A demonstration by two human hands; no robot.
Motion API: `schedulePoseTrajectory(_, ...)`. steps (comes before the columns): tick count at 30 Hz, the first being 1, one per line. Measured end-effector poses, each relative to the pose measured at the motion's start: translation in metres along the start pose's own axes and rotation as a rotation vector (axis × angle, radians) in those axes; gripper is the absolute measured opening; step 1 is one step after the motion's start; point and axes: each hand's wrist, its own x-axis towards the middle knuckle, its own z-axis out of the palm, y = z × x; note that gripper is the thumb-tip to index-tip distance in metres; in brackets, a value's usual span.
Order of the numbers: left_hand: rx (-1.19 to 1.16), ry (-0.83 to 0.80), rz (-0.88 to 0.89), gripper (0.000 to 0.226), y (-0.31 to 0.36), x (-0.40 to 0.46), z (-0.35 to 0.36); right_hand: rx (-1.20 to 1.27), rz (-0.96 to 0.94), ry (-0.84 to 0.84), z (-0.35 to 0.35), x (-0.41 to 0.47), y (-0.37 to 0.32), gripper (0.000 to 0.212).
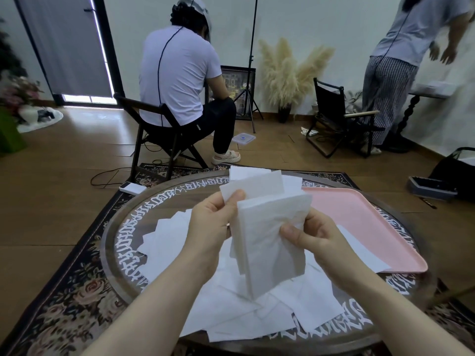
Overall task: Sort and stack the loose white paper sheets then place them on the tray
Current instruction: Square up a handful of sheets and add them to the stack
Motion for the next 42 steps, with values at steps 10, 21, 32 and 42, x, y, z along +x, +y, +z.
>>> schedulePoseTrajectory(10,0.112,0.141,0.126,0.040,-0.004,0.005,-0.001,-0.090,-0.036,-0.038,0.006,0.001,0.003,0.034)
schedulePoseTrajectory(21,0.448,-0.113,-0.008,0.032,0.004,-0.005,-0.002,-0.705,-0.206,-0.127,-0.010,0.002,0.004,0.015)
schedulePoseTrajectory(32,0.458,0.010,-0.041,0.026,-0.008,-0.009,0.007,-1.167,-0.306,-0.380,0.017,-0.005,0.001,0.036)
schedulePoseTrajectory(42,0.193,0.173,0.073,0.016,-0.003,0.006,-0.005,-0.600,-0.200,-0.142,0.002,-0.001,-0.001,0.005)
